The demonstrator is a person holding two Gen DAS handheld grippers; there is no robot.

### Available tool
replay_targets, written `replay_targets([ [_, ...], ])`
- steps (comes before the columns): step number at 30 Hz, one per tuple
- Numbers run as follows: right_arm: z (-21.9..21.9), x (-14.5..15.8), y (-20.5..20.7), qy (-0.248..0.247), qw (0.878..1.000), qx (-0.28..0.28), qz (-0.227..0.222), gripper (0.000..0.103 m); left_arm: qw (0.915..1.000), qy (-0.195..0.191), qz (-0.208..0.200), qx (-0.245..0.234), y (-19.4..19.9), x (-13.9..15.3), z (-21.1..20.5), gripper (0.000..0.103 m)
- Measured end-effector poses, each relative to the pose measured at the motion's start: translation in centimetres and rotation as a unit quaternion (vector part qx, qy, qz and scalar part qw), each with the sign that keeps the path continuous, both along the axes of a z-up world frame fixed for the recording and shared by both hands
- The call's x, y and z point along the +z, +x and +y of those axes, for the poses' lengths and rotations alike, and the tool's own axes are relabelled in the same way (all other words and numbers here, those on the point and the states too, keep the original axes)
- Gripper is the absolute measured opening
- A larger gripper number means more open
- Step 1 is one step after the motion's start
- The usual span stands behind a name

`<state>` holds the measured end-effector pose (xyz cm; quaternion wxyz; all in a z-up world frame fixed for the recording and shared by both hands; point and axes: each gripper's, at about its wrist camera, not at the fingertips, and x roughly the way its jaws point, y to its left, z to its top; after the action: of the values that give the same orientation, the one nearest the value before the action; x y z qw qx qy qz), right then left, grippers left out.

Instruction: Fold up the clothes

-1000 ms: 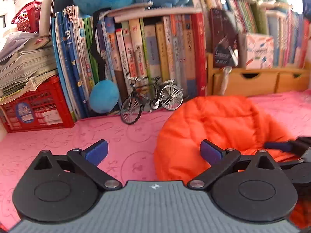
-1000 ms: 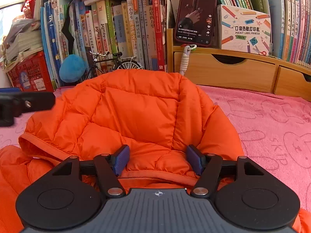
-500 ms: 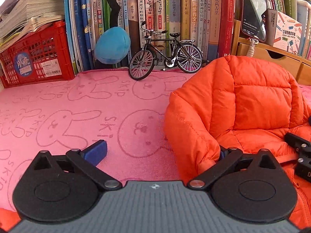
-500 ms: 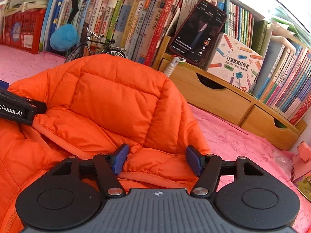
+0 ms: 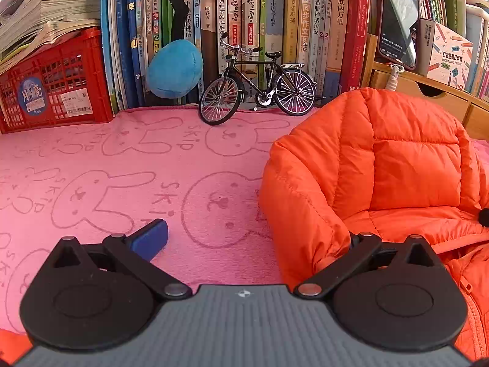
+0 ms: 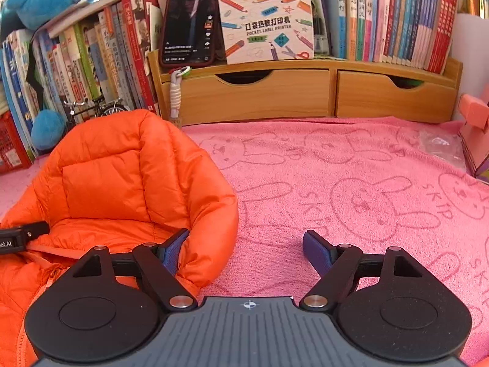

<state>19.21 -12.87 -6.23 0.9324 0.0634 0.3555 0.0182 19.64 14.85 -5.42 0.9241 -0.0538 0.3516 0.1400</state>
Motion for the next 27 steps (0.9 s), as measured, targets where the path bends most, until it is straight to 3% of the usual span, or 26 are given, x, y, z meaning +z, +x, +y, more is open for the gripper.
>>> replay_targets([
  [4, -3.4, 0.5, -0.9, 0.118, 0.993, -0.022, -0.013, 0.077, 1.0000, 0.000, 0.000, 0.000, 0.1, 0.0, 0.0, 0.103],
  [6, -4.1, 1.6, -1.7, 0.159, 0.986, -0.036, -0.045, 0.076, 1.0000, 0.001, 0.000, 0.000, 0.2, 0.0, 0.0, 0.103],
  [8, -2.4, 3.2, -1.9, 0.115, 0.990, -0.023, -0.080, 0.074, 1.0000, 0.001, 0.000, 0.000, 0.2, 0.1, 0.0, 0.103],
  [10, 1.0, 4.6, -1.5, 0.034, 0.994, 0.003, -0.104, 0.062, 1.0000, 0.002, 0.000, 0.000, 0.2, 0.1, -0.1, 0.103],
  [12, 4.4, 4.8, -0.4, -0.012, 0.994, 0.030, -0.109, 0.039, 1.0000, 0.002, 0.000, 0.000, 0.2, 0.1, -0.1, 0.103],
  [19, 11.3, 1.5, 4.1, -0.049, 0.994, 0.054, -0.081, 0.037, 1.0000, 0.002, 0.000, 0.001, 0.2, 0.0, -0.1, 0.103],
  [27, 9.3, -1.5, 5.6, -0.048, 0.998, 0.027, -0.035, 0.036, 1.0000, 0.004, -0.001, 0.001, 0.2, -0.2, -0.3, 0.103],
])
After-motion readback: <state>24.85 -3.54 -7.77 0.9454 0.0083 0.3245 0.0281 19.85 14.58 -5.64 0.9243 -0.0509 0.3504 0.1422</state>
